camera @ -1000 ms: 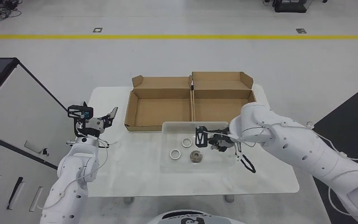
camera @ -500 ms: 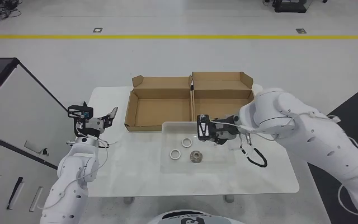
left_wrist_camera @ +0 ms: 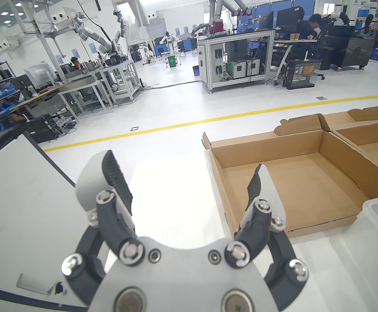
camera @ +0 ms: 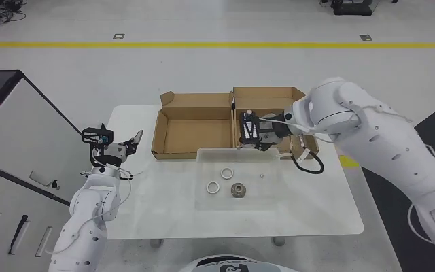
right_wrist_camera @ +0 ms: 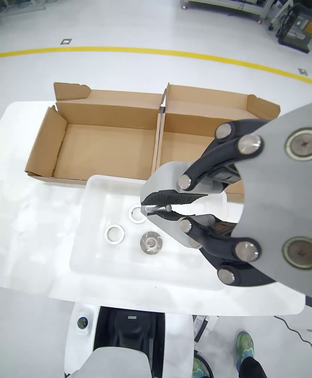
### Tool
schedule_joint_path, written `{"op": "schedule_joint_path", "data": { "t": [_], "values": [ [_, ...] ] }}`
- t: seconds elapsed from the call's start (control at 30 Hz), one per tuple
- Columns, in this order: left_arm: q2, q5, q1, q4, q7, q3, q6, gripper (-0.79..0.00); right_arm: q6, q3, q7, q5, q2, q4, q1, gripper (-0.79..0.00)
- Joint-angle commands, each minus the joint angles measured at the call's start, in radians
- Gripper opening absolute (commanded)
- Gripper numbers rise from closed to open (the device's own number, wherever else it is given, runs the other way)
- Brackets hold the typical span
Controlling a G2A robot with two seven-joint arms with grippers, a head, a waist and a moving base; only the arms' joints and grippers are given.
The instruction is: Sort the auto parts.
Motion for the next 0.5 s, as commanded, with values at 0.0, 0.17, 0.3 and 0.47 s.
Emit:
{"op": "schedule_joint_path", "data": {
  "t": [0.0, 0.17, 0.3, 0.47],
  "values": [
    [0.000, 0.000, 0.000, 0.000, 0.000, 0.000, 0.000, 0.000, -0.012, -0.010, -0.018, 0.024, -0.013, 0.027, 0.022, -0.785],
    [0.000, 0.000, 0.000, 0.000, 0.000, 0.000, 0.000, 0.000, -0.057, -0.024, -0.059, 0.121, -0.039, 0.091, 0.067, -0.785],
    [0.000, 0.000, 0.000, 0.000, 0.000, 0.000, 0.000, 0.000, -0.114, -0.022, -0.083, 0.242, -0.045, 0.130, 0.083, -0.785],
    [0.000, 0.000, 0.000, 0.000, 0.000, 0.000, 0.000, 0.000, -0.145, -0.027, -0.111, 0.379, -0.036, 0.139, 0.098, -0.785]
  ]
}}
